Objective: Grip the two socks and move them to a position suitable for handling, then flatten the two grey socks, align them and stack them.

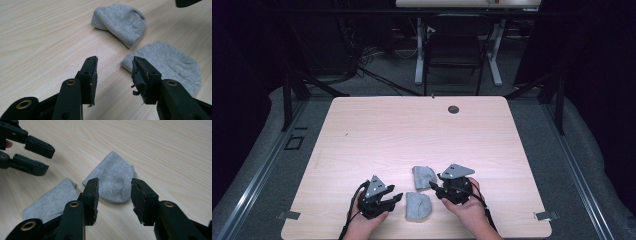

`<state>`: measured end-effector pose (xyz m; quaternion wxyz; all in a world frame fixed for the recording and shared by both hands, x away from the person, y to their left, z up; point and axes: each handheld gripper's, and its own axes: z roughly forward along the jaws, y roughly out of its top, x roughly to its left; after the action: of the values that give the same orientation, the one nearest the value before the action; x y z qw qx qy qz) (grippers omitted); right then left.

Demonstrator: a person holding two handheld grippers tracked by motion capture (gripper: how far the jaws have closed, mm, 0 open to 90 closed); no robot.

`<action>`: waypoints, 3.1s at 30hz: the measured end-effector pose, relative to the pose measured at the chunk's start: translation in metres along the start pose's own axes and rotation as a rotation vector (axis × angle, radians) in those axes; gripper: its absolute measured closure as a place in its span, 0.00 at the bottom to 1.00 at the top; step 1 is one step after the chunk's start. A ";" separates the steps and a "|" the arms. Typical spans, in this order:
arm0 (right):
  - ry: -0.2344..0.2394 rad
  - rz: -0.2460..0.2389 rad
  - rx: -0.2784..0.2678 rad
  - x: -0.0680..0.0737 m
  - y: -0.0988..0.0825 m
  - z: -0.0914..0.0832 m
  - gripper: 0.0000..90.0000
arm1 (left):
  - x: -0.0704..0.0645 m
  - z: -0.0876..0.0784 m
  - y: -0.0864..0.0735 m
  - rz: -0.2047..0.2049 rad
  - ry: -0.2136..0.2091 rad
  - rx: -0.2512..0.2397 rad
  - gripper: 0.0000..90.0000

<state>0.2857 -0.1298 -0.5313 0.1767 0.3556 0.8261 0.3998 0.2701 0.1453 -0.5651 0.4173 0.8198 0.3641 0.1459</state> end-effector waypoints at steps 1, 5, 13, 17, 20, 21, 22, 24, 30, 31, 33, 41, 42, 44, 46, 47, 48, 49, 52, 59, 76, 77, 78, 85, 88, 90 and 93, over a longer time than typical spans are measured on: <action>-0.005 -0.002 0.002 0.000 -0.002 -0.003 0.62 | 0.000 0.000 0.000 -0.001 0.001 0.001 0.61; -0.007 0.004 0.004 0.001 -0.010 -0.012 0.62 | 0.000 0.000 0.000 -0.002 0.000 -0.001 0.61; -0.012 0.020 0.003 0.001 -0.031 -0.023 0.60 | -0.004 0.001 0.000 -0.003 -0.003 0.000 0.61; 0.004 0.025 0.001 -0.001 -0.037 -0.020 0.60 | -0.005 0.002 0.000 0.006 -0.006 0.003 0.61; 0.020 0.045 -0.004 -0.004 -0.041 -0.015 0.61 | -0.008 0.001 0.000 0.006 -0.013 0.000 0.61; 0.017 0.040 0.001 -0.004 -0.041 -0.014 0.61 | -0.009 0.001 0.000 0.009 -0.014 -0.002 0.61; 0.015 0.035 0.007 -0.004 -0.042 -0.014 0.61 | -0.009 0.001 0.000 0.009 -0.014 -0.002 0.61; 0.016 0.033 0.007 -0.005 -0.042 -0.013 0.61 | -0.012 0.001 0.002 0.023 -0.020 -0.003 0.60; 0.021 0.038 0.007 -0.006 -0.043 -0.010 0.61 | -0.019 0.002 0.002 0.031 -0.030 0.002 0.60; 0.021 0.038 0.007 -0.006 -0.043 -0.010 0.61 | -0.021 0.003 0.002 0.028 -0.032 0.001 0.60; 0.018 0.028 0.004 -0.005 -0.042 -0.010 0.61 | -0.024 0.004 0.004 0.034 -0.038 0.002 0.60; 0.021 0.028 0.010 -0.004 -0.042 -0.006 0.61 | -0.045 0.012 0.013 0.051 -0.089 0.016 0.61; 0.022 0.024 0.014 -0.004 -0.041 -0.007 0.61 | -0.047 0.014 0.013 0.058 -0.096 0.017 0.62; 0.024 0.023 0.012 -0.004 -0.041 -0.007 0.62 | -0.051 0.017 0.014 0.062 -0.105 0.027 0.63; 0.022 0.025 0.011 -0.005 -0.041 -0.007 0.62 | -0.053 0.018 0.014 0.065 -0.106 0.030 0.63; 0.019 0.030 0.006 -0.005 -0.041 -0.007 0.62 | -0.055 0.019 0.014 0.063 -0.112 0.036 0.63; 0.016 0.029 0.009 -0.006 -0.041 -0.007 0.62 | -0.056 0.021 0.014 0.066 -0.114 0.038 0.64; 0.016 0.035 0.003 -0.006 -0.041 -0.007 0.62 | -0.057 0.022 0.014 0.071 -0.116 0.044 0.64; 0.014 0.045 -0.001 -0.008 -0.041 -0.008 0.62 | -0.062 0.027 0.015 0.072 -0.125 0.053 0.64; 0.013 0.050 -0.003 -0.011 -0.042 -0.009 0.62 | -0.069 0.036 0.010 0.105 -0.121 0.087 0.68; 0.048 0.033 0.011 -0.004 -0.041 -0.006 0.67 | -0.063 0.024 0.013 0.132 -0.141 0.039 0.99; 0.048 0.033 0.011 -0.004 -0.041 -0.006 0.67 | -0.063 0.024 0.013 0.132 -0.141 0.039 0.99; 0.054 0.023 0.018 -0.004 -0.041 -0.006 0.71 | -0.062 0.022 0.014 0.131 -0.145 0.038 0.99; 0.122 0.015 0.048 0.006 -0.038 -0.001 0.95 | -0.051 0.006 0.020 0.100 -0.142 -0.020 0.99; 0.137 0.001 0.052 0.011 -0.036 0.002 0.98 | -0.049 0.004 0.021 0.093 -0.142 -0.028 0.99; 0.168 -0.035 0.074 0.020 -0.036 0.009 1.00 | -0.048 0.003 0.020 0.094 -0.143 -0.032 0.99; 0.189 -0.056 0.087 0.027 -0.036 0.015 1.00 | -0.048 0.003 0.020 0.091 -0.142 -0.034 0.99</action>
<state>0.2594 -0.1171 -0.5688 0.0935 0.3001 0.8653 0.3905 0.2481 0.1014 -0.5484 0.4489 0.8365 0.2935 0.1122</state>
